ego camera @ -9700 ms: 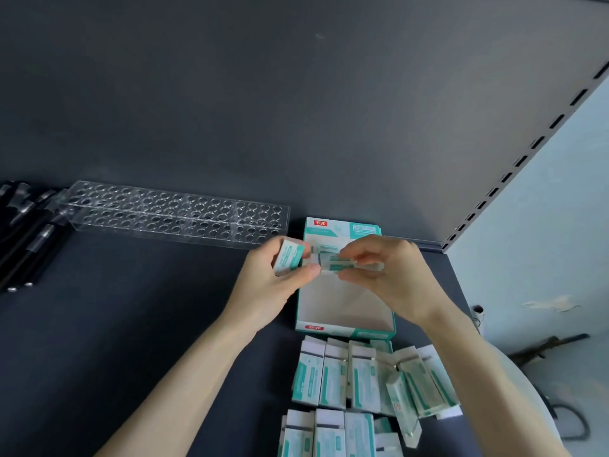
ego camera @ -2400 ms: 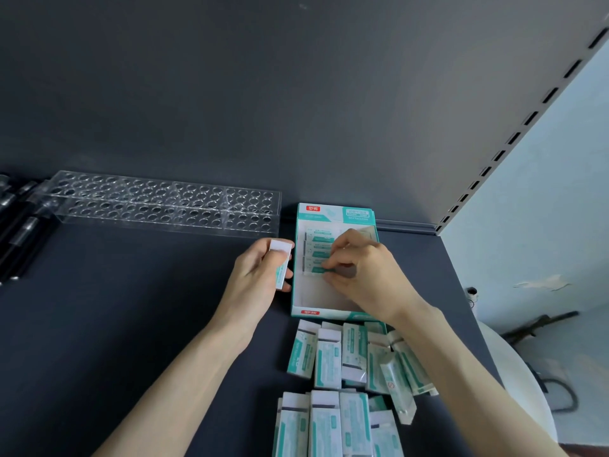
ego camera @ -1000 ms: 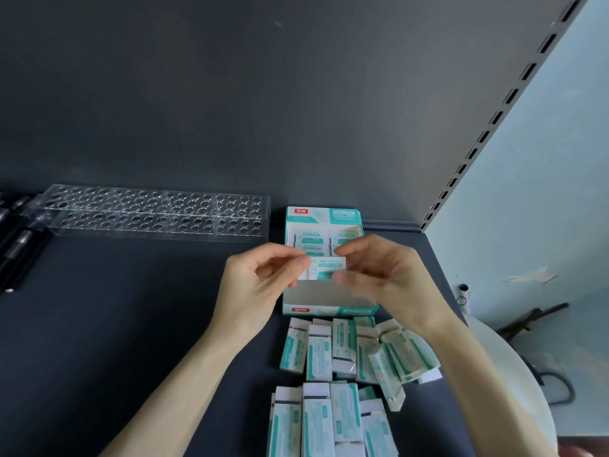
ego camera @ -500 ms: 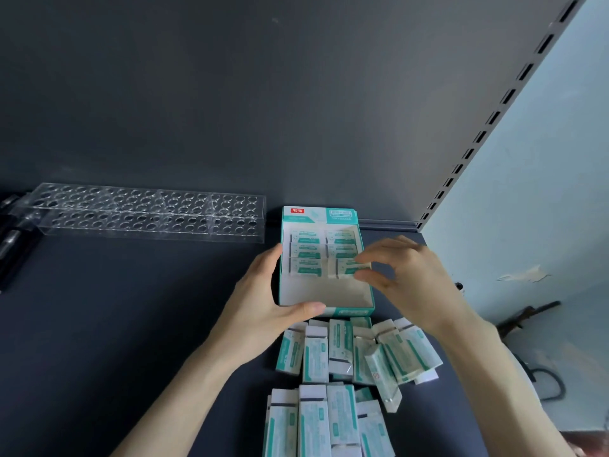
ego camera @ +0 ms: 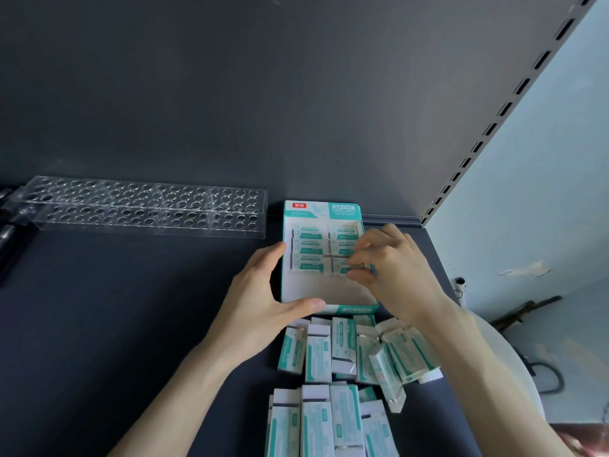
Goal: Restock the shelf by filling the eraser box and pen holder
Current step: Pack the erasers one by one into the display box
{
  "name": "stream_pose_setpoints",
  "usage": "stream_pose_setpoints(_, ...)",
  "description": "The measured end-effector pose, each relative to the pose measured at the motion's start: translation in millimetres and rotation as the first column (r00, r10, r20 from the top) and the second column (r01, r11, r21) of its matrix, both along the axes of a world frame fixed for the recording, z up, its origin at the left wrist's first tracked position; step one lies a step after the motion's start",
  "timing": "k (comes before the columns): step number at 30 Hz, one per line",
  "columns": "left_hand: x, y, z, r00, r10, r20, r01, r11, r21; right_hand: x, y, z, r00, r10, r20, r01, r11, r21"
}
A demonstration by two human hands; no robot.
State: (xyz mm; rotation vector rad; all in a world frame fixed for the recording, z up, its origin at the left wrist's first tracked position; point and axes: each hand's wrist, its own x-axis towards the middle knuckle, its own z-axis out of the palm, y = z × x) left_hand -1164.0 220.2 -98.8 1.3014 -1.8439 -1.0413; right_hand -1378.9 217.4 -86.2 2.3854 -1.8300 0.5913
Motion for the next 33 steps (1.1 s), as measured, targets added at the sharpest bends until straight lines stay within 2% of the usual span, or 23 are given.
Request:
stream_pose_setpoints(5,-0.2,-0.3,2.6,1.0,0.004,0.014,-0.004,1.0,0.016,2.7,-2.3,-2.7,0.998,-0.035,0.046,0.034,0.999,0.013)
stream_pose_setpoints(14,-1.8,0.3,9.1,0.999,0.007,0.04,-0.008,1.0,0.01,6.5,1.2,1.9,0.993,-0.102,0.066,0.092,0.985,0.146)
stream_pose_setpoints(19,-0.3,5.1,23.4,0.994,0.011,0.108,-0.01,1.0,-0.01,11.4,23.6,17.1,0.935,-0.083,0.346,0.039,0.99,0.132)
stream_pose_setpoints(21,2.9,12.2,27.8,0.983,0.072,0.17,-0.051,0.991,-0.127,14.1,39.5,22.7,0.9,-0.062,0.432,-0.005,0.988,0.153)
stream_pose_setpoints(23,6.0,25.9,31.3,0.982,0.098,0.16,-0.062,0.974,-0.216,13.5,57.1,26.9,0.883,-0.055,0.466,-0.035,0.983,0.182)
stream_pose_setpoints(27,3.8,58.3,28.0,0.993,0.003,0.121,0.019,0.983,-0.182,8.8,90.2,24.2,0.916,-0.112,0.386,0.028,0.976,0.217)
stream_pose_setpoints(30,-2.3,67.3,18.9,0.983,0.01,0.184,0.027,0.981,-0.195,10.0,106.8,15.9,0.951,-0.113,0.288,0.055,0.978,0.203)
stream_pose_setpoints(33,-5.5,69.1,15.4,0.971,0.024,0.237,0.024,0.98,-0.2,9.0,114.0,13.2,0.959,-0.11,0.261,0.049,0.972,0.23)
